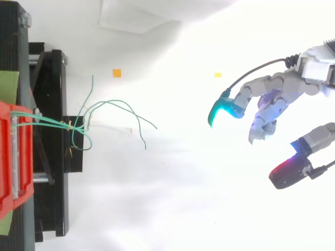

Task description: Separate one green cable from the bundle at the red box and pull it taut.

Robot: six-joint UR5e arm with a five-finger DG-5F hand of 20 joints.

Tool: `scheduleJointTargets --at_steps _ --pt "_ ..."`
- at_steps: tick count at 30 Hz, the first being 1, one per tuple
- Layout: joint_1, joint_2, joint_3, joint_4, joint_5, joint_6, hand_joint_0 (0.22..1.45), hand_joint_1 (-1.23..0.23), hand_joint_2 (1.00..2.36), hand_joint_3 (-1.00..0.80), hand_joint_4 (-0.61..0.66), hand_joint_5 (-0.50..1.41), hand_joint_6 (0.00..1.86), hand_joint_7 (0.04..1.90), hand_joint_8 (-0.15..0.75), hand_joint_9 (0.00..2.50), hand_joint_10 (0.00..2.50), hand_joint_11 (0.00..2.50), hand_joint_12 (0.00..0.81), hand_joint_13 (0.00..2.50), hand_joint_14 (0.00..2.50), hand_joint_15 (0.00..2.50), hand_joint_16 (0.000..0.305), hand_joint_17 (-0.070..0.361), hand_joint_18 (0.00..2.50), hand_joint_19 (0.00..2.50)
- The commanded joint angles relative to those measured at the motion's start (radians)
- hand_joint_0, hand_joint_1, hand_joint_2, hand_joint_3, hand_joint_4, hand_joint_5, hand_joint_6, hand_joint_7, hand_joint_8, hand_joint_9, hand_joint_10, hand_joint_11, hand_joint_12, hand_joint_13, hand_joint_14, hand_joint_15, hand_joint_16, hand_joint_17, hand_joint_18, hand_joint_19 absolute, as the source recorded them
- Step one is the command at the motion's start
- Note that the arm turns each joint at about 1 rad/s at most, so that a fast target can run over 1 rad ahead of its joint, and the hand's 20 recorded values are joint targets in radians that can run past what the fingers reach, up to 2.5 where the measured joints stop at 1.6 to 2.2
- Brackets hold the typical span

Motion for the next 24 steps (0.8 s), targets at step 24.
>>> scheduleJointTargets --at_steps 24 --pt "0.000 0.000 0.000 -0.001 -0.002 0.000 0.54 -0.68 1.00 -0.50 0.14 -0.19 0.50 0.72 0.186 0.91 0.01 0.56 0.318 1.03 0.02 0.56 0.034 0.077 0.59 0.61"
